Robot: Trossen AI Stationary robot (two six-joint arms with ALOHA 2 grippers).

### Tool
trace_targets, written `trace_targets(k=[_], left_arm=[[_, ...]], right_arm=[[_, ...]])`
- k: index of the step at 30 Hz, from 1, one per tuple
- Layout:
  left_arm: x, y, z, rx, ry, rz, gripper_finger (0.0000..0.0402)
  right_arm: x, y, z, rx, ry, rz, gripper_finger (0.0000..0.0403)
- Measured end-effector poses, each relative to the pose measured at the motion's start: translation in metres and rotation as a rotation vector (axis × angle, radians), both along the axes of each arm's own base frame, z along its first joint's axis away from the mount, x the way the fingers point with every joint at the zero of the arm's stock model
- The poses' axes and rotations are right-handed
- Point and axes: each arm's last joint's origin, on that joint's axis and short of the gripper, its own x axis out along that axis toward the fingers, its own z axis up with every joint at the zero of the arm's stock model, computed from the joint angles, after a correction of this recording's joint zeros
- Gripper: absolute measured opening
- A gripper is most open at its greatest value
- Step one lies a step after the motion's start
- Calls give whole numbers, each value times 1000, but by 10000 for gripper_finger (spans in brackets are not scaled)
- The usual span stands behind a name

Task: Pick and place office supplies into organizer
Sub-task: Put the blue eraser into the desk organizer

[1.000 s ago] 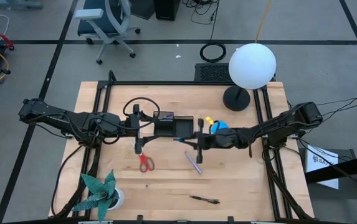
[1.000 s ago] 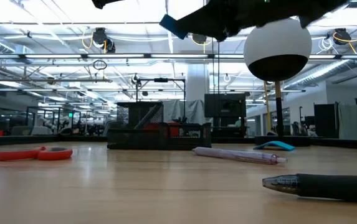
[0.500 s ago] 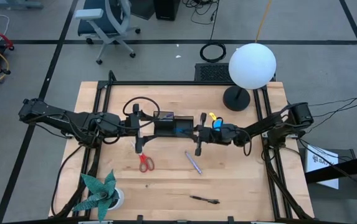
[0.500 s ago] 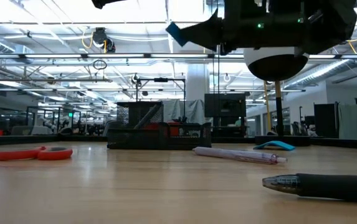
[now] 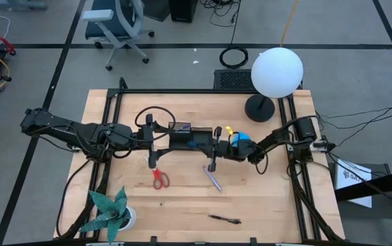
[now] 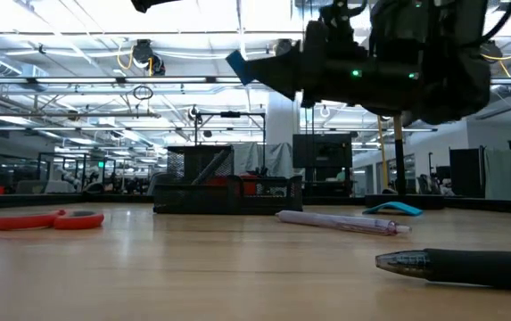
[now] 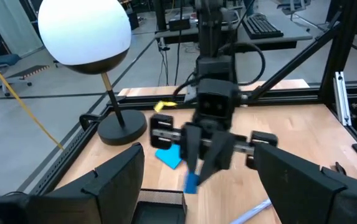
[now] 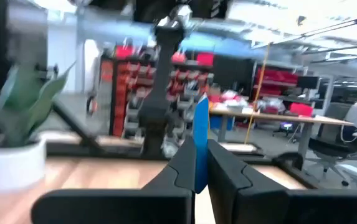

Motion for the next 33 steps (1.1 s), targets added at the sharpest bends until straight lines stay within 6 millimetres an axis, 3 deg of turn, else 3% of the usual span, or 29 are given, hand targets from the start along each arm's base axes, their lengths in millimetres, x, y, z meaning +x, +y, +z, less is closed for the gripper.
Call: trace_targets(k=[10,21,33], left_arm=[[0,0,0,0,-2,0,310],[0,0,1,-2,-10,0,310],[0,0,2,-3,-20,0,310]], right_arm=[[7,-29,-6,75,-3,-63,11],[11,-38,-10,97,51,-69,11],[32,-51,-21,145,285,-46,11]])
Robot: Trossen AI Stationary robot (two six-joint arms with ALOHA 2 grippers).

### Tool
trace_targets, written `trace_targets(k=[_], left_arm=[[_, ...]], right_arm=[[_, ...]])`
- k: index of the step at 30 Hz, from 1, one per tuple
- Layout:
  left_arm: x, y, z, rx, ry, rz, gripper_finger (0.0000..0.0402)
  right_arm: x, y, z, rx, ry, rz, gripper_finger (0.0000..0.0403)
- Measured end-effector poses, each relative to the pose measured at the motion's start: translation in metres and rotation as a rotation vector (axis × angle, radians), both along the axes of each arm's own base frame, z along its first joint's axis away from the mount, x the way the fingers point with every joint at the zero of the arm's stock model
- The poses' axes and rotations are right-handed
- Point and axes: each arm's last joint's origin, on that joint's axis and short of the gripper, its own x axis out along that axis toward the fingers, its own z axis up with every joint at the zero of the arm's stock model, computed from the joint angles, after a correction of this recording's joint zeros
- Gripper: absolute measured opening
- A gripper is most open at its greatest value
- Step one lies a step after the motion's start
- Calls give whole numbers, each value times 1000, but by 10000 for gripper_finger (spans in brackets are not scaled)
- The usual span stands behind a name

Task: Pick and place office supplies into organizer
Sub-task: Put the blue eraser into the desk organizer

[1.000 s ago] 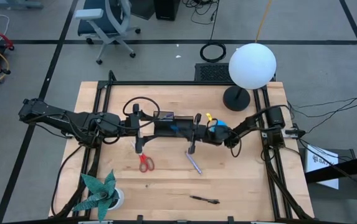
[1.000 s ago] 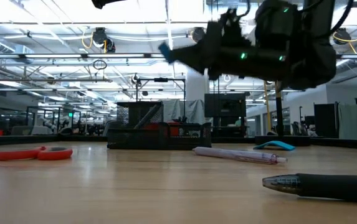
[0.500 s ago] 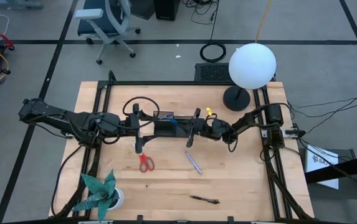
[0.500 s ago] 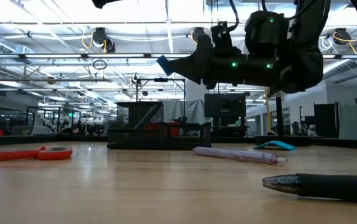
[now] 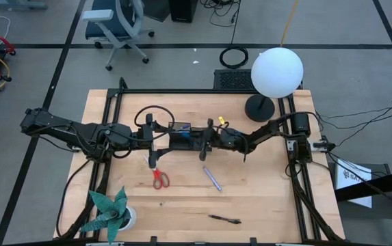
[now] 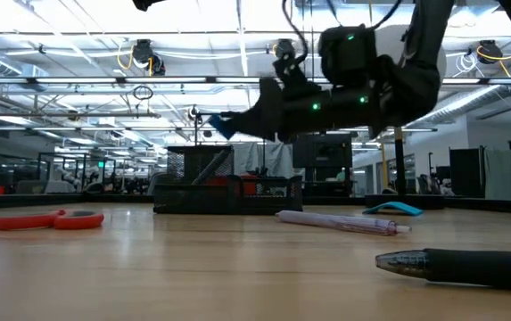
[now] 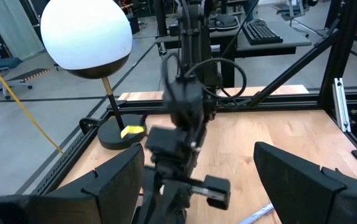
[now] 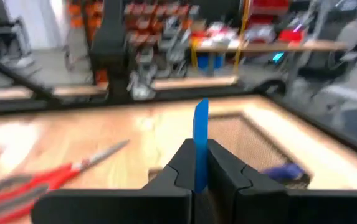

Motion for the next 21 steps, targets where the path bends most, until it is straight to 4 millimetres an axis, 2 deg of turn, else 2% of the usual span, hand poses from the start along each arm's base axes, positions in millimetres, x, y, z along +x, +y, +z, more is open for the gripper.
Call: trace_targets(k=[7,21], left_arm=[[0,0,0,0,0,0,310],[0,0,0,-1,-1,0,310]], right_arm=[[10,-6,-6,16,161,42,11],[20,-7,-8,7,317,48,11]])
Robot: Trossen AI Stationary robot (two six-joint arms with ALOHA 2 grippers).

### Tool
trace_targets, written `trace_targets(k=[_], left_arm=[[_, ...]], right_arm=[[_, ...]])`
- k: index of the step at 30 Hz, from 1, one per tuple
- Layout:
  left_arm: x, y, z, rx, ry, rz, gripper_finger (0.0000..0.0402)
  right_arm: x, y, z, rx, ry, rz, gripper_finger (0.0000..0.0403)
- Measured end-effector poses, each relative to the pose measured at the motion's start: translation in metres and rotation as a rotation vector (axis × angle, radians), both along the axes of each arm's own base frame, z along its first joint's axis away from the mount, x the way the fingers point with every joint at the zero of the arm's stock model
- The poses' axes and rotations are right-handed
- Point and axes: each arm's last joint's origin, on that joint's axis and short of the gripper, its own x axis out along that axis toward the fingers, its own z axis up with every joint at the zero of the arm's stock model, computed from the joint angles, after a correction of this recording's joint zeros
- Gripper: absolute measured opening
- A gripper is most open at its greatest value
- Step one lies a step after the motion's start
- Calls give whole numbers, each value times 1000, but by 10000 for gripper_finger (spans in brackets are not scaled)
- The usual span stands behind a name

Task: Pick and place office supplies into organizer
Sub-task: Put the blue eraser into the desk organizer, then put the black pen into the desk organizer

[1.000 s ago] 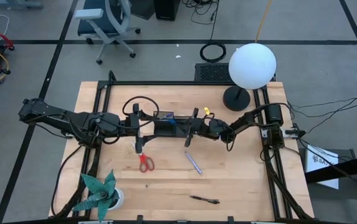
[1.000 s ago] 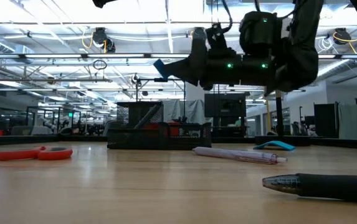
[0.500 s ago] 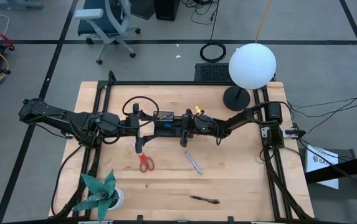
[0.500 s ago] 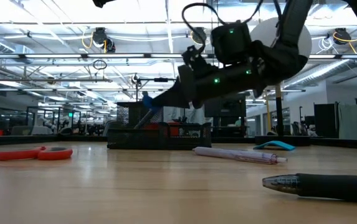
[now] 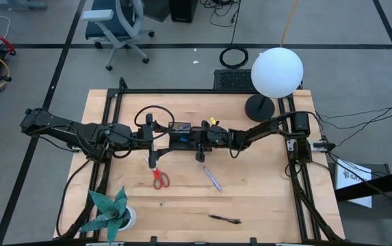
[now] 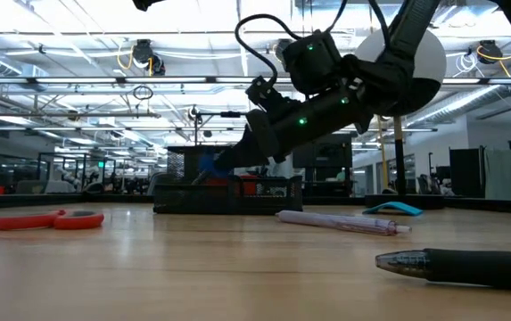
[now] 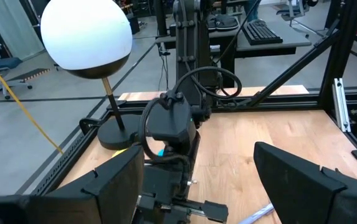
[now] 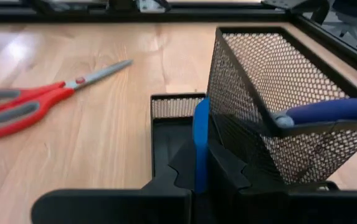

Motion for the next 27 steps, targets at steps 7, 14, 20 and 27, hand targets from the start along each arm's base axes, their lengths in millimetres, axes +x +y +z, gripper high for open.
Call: trace_targets(k=[7,14,20,27], left_arm=[[0,0,0,0,-1,0,310],[0,0,0,0,0,0,310],[0,0,0,0,0,0,310],[0,0,0,0,0,0,310]], right_arm=[[1,0,0,-3,7,1,13],[1,0,0,-6,7,1,51],[1,0,0,-6,8,0,90],[1,0,2,-12,-7,2,117]])
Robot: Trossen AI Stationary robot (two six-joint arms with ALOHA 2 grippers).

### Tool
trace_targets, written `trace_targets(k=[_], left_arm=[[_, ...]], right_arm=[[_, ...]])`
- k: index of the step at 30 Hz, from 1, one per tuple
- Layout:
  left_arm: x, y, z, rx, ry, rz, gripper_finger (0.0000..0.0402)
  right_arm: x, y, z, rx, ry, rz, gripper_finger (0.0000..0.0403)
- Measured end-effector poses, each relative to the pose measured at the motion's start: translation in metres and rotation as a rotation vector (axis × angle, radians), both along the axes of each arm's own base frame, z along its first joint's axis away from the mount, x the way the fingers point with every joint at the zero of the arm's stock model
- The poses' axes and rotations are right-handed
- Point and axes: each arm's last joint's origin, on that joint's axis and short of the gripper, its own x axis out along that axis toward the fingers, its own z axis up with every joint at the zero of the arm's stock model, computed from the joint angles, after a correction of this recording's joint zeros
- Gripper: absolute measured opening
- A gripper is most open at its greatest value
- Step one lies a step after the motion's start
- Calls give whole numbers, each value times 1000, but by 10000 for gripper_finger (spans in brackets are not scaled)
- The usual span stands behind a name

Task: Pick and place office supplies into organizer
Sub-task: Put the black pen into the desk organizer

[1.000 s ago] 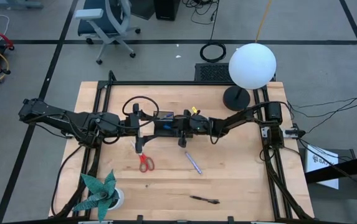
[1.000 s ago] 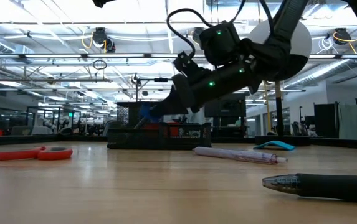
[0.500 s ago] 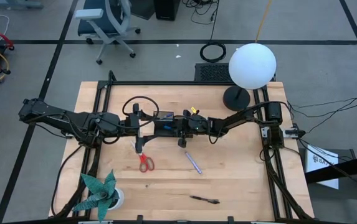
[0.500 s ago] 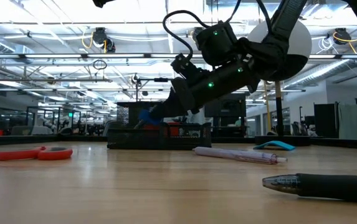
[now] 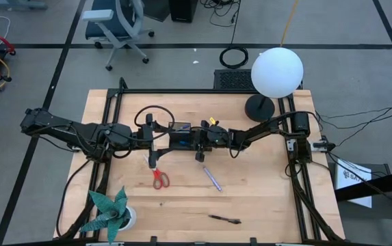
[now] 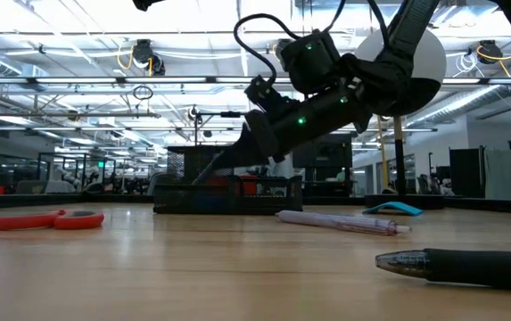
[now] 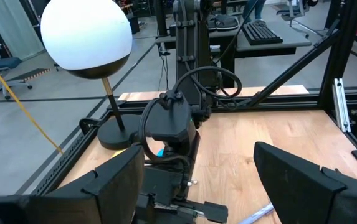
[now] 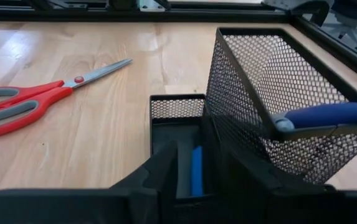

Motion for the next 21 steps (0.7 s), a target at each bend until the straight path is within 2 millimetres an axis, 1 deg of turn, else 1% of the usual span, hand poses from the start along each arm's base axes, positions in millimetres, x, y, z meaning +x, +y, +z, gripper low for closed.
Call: trace_targets(k=[4,13,21], left_arm=[[0,0,0,0,0,0,310],[0,0,0,0,2,0,310],[0,0,-1,1,7,-3,310]], right_arm=[[1,1,2,-22,-23,11,116],[1,8,8,-37,-29,35,96],[-3,20,29,-52,-44,70,93]])
